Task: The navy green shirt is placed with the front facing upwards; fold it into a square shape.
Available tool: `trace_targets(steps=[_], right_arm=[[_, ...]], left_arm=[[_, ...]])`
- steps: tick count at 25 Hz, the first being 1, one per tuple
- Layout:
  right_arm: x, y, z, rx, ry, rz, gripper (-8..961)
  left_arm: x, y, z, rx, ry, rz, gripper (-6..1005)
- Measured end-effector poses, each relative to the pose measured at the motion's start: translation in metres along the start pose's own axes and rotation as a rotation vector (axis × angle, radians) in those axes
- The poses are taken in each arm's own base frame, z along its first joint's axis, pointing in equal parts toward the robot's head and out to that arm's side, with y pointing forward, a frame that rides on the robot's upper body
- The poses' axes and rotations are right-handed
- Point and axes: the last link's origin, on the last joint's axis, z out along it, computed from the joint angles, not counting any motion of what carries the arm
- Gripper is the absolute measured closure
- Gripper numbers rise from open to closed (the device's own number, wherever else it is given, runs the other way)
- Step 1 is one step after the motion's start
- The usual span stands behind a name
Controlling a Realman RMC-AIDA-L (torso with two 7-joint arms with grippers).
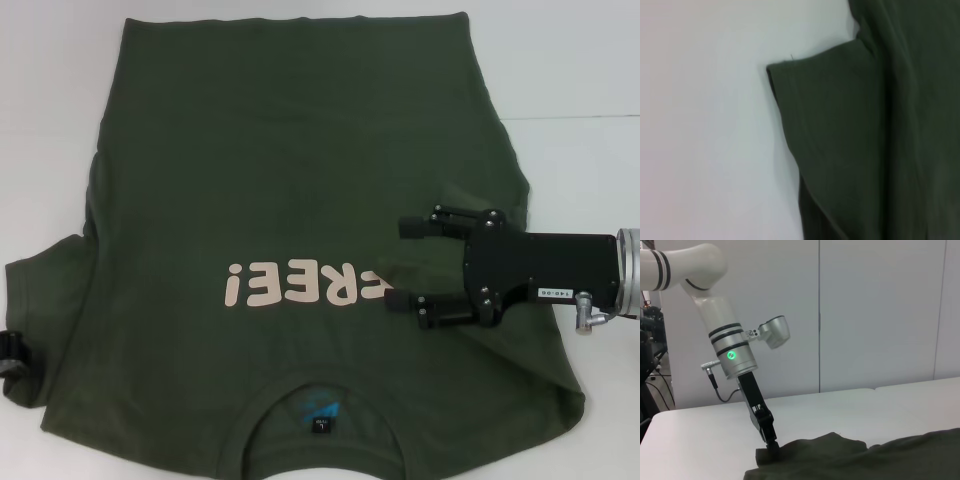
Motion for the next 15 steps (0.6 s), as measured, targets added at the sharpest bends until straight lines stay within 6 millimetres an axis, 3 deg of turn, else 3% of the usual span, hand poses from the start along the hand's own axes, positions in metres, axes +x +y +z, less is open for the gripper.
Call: trace_targets(steps=[15], right_arm=[[-0.0002,0.0017,-0.0015,-0.001,-0.015,0.005,37]], left_arm=[[0.0006,0.0017,0.0027,-0.021,-0.012,-0.022,884]])
